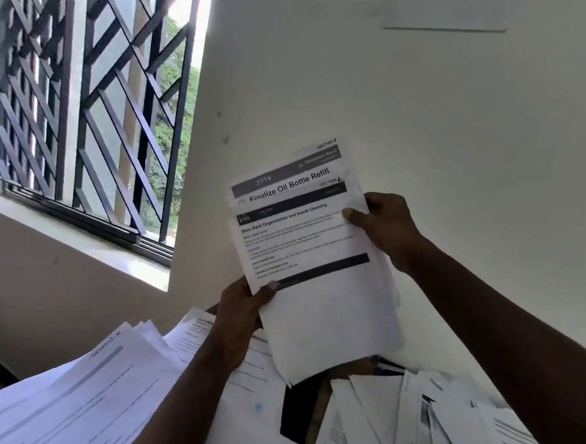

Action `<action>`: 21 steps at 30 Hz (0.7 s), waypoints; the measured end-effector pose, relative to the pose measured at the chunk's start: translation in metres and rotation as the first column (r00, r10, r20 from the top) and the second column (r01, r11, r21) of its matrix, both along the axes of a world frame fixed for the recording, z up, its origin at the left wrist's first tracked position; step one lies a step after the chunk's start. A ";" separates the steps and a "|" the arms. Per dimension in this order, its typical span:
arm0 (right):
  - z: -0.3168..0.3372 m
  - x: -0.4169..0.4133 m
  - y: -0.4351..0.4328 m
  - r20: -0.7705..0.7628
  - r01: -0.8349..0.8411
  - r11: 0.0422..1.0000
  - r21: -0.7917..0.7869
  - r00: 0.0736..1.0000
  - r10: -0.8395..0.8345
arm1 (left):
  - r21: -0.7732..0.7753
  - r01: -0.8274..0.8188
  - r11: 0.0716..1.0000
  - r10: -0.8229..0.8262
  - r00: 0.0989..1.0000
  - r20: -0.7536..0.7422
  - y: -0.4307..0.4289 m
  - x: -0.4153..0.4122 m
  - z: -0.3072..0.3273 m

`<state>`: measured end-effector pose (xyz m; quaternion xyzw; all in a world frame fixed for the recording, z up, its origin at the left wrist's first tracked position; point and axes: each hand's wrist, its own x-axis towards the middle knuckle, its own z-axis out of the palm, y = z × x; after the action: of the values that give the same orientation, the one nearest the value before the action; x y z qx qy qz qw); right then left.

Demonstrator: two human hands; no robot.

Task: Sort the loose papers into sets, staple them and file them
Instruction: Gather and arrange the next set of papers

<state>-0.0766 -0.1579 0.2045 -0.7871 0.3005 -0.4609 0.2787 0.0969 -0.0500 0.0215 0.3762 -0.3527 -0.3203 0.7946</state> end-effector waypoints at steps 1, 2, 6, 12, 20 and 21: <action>0.002 -0.001 -0.001 0.024 0.001 1.000 0.002 1.000 -0.001 | -0.007 0.004 1.000 -0.004 1.000 0.018 -0.001 -0.001 0.001; 0.004 -0.004 -0.001 0.061 0.006 1.000 -0.003 0.998 -0.006 | -0.015 0.018 1.000 -0.017 0.999 0.033 -0.001 -0.002 0.002; 0.012 -0.026 0.002 0.247 0.117 0.993 0.009 0.962 -0.116 | -0.032 0.149 0.988 -0.148 0.989 0.016 0.003 -0.007 0.009; -0.045 -0.106 0.012 0.176 0.255 0.962 0.096 0.947 -0.269 | 0.122 0.272 0.954 -0.289 0.945 0.153 0.003 -0.025 0.004; -0.161 -0.182 0.046 0.286 0.162 0.906 0.392 0.914 -0.288 | 0.260 0.241 0.935 -0.341 0.811 0.475 0.008 -0.052 -0.007; -0.173 -0.187 0.048 0.298 0.147 0.900 0.411 0.911 -0.285 | 0.277 0.241 0.930 -0.353 0.796 0.492 0.009 -0.055 -0.008</action>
<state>-0.2639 -0.1102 0.0315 -0.5841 0.4162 -0.5555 0.4208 0.0419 -0.0414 0.0131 0.4680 -0.5801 -0.3579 0.5624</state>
